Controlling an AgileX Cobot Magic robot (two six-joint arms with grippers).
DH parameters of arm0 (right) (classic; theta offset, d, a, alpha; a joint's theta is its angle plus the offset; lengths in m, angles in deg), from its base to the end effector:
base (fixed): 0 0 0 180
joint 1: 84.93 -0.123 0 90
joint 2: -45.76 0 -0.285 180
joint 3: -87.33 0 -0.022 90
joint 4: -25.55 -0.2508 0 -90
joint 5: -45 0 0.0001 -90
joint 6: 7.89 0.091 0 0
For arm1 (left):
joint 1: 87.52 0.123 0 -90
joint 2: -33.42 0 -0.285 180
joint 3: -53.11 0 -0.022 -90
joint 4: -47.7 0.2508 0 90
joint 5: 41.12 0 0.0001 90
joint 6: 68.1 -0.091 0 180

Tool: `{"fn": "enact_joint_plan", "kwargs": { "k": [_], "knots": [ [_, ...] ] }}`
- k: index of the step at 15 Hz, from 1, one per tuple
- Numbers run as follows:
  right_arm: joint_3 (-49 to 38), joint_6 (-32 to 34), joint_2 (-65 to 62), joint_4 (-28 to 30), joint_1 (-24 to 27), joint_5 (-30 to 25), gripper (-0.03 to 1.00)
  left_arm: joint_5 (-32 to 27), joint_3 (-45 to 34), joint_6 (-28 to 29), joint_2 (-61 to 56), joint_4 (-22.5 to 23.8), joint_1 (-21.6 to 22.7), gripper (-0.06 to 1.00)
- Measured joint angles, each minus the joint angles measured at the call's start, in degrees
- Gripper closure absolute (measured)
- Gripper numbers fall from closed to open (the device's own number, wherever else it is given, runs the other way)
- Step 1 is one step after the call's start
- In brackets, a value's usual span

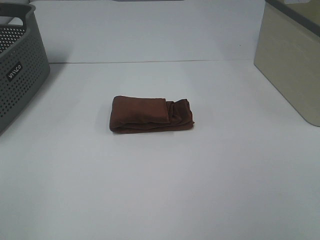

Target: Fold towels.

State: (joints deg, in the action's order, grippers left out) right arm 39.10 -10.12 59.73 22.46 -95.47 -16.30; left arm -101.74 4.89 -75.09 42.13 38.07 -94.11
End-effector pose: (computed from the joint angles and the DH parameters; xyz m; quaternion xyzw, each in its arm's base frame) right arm 0.0098 0.0062 0.2780 -0.0977 0.8751 0.0612 0.4700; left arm -0.0050 -0.0128 0.2802 0.1034 0.8458 -0.0821 0.5169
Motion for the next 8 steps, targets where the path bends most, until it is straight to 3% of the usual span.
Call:
{"fn": "enact_joint_plan", "kwargs": {
  "k": [4, 8],
  "knots": [
    [0.0, 0.0, 0.0, -0.06, 7.33, 0.0, 0.21, 0.0, 0.0, 0.0, -0.52, 0.0, 2.98, 0.39],
    [0.0, 0.0, -1.83, -0.06, 7.73, 0.0, 0.21, 0.0, 0.0, 0.06, -1.2, 0.0, 2.98, 0.39]
  ]
}}
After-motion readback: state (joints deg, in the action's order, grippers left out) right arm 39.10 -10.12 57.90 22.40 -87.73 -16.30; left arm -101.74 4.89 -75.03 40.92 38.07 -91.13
